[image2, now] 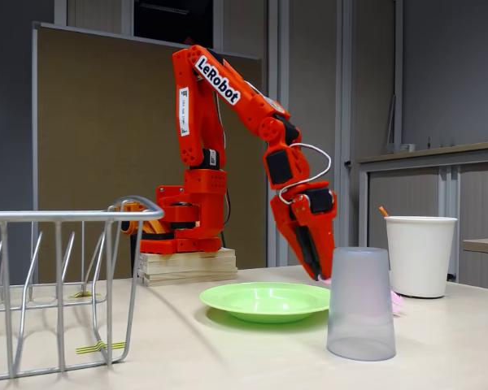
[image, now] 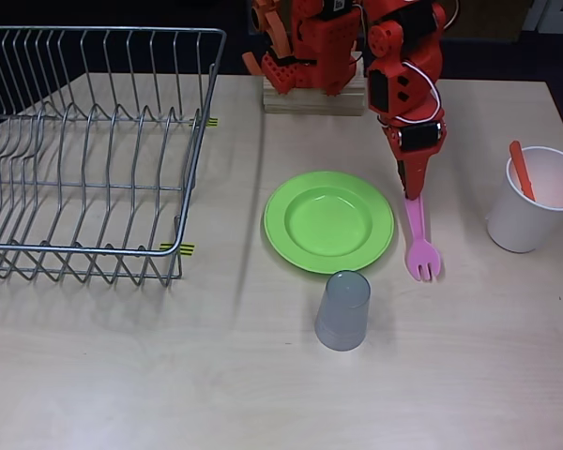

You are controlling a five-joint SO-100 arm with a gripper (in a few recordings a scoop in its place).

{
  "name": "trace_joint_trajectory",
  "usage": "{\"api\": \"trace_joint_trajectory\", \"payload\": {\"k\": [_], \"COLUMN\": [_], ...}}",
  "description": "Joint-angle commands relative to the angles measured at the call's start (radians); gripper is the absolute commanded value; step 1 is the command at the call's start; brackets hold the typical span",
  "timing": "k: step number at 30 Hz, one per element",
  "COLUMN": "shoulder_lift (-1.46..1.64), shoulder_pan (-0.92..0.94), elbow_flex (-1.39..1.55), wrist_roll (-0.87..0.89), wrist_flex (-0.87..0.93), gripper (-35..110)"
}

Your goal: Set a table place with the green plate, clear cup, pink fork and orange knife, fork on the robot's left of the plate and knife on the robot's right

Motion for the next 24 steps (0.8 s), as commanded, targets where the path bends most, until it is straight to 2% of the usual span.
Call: {"api": "trace_joint_trajectory", "payload": {"k": [1,15,21,24], "shoulder_lift": [0.029,0.037,0.069,0.135], "shoulder_pan": [-0.011,-0.032,-0.038,-0.025], "elbow_flex": [0.037,0.077,0.052,-0.003], "wrist_roll": [0.002,0.058,0.064,0.002], "wrist_flex": [-0.037,-0.055,-0.006,0.08], "gripper": [3,14,13,6]}}
